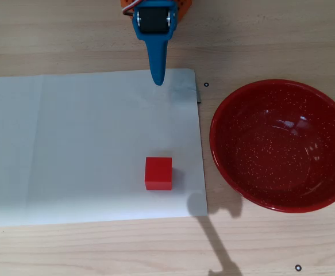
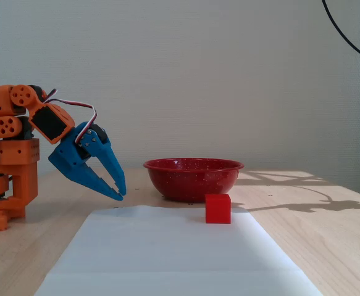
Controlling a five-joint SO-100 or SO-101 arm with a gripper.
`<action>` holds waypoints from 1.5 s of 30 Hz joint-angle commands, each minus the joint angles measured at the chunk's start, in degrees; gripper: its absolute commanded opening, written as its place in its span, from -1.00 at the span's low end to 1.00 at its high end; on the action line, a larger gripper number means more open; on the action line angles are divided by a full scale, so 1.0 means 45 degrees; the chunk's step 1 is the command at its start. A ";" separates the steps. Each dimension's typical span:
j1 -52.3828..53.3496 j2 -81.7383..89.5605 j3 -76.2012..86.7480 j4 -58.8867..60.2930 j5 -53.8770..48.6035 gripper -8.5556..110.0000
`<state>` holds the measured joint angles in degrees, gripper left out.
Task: Grasp the red cube and put it in the red bowl
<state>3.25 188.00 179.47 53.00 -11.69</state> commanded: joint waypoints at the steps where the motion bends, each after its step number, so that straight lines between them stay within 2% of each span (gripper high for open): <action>1: 0.0605 -0.0195 0.0078 -0.0352 0.0566 -0.85; 9: 0.0566 -0.1934 -0.2129 0.0215 0.1172 -0.85; 14: 0.0332 -0.3594 -0.4590 0.1602 0.1035 -0.85; 24: -0.0391 -0.7227 -0.9004 0.2754 0.1348 -0.85; 33: -0.0176 -1.1152 -1.3887 0.4570 0.1309 -0.85; 45: -0.0332 -1.5430 -1.8242 0.5762 0.1563 -0.68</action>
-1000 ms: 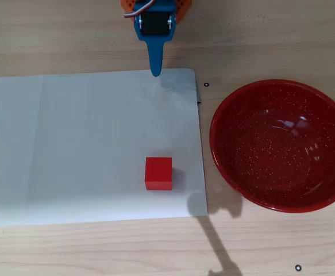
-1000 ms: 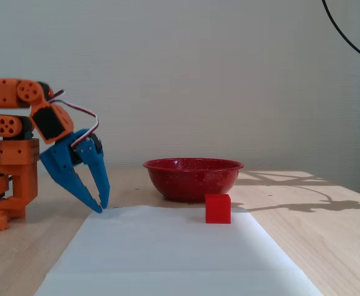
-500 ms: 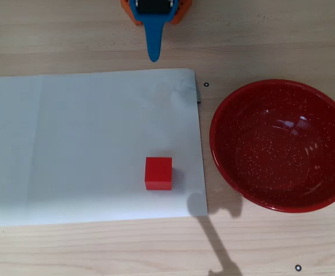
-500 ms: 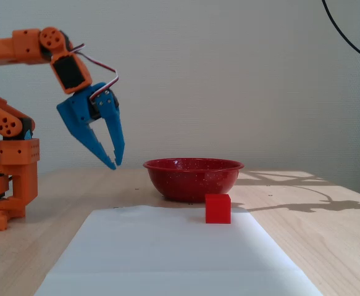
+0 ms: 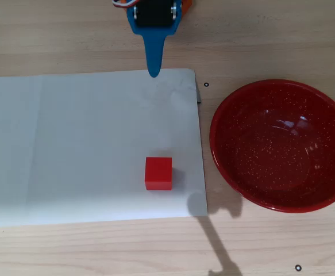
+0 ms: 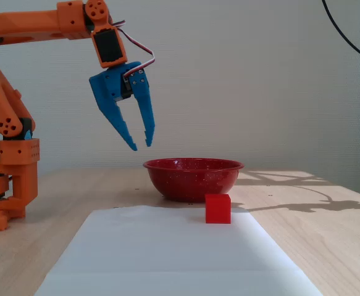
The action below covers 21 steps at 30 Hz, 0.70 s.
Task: Grasp the red cube and put it in the red bowl
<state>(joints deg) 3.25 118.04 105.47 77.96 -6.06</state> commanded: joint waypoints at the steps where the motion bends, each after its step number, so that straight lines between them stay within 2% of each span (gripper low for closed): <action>1: -0.0371 -0.0234 -0.2070 0.0234 0.0332 -0.66; 9: -0.0488 -0.3027 -0.4648 0.0449 0.0312 -0.51; 21: -0.0469 -0.5156 -0.5957 -0.0273 0.0898 -0.08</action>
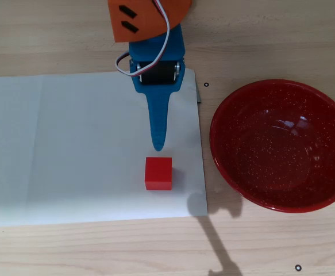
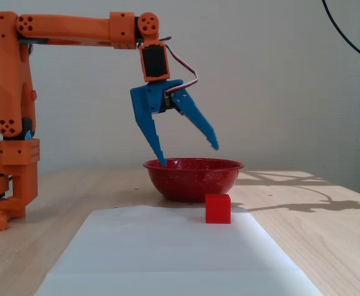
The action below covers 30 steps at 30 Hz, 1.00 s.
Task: Grasp the red cube and put it in the red bowl
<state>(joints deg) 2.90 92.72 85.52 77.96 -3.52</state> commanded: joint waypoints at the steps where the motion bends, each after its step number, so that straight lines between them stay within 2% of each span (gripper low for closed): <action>1: -0.0391 0.0293 -0.1621 -0.0352 0.0332 -0.03; 5: -0.0313 -0.0488 -0.2148 -0.0527 0.0312 0.10; 12: -0.0293 -0.1777 -0.2930 -0.0605 0.0547 0.20; 30: -0.0332 -0.4688 -0.3965 -0.1426 0.0664 0.23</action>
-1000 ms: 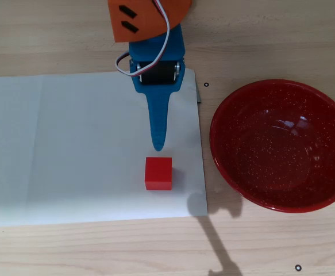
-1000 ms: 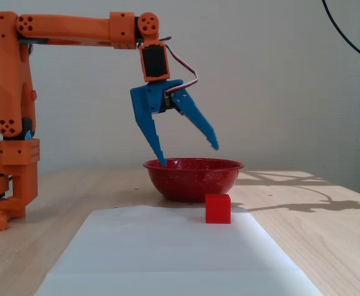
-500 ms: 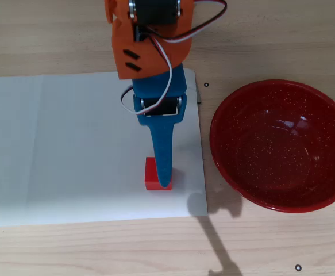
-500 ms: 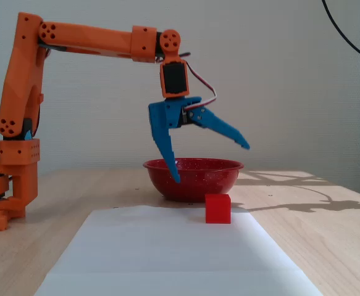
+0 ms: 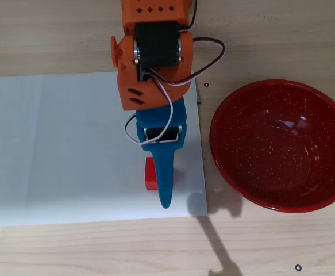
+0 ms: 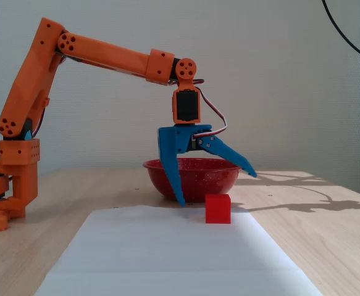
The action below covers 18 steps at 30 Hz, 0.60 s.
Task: Grasp the red cube and put it in the red bowl
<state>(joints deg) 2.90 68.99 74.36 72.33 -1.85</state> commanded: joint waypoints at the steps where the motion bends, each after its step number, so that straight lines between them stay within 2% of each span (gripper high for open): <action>1: -0.0313 0.0410 -0.1543 -0.0293 0.0293 0.23; 18: -0.0254 -0.1074 -0.2188 -0.0703 0.0312 0.17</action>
<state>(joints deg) 2.99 61.00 70.49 69.87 -1.32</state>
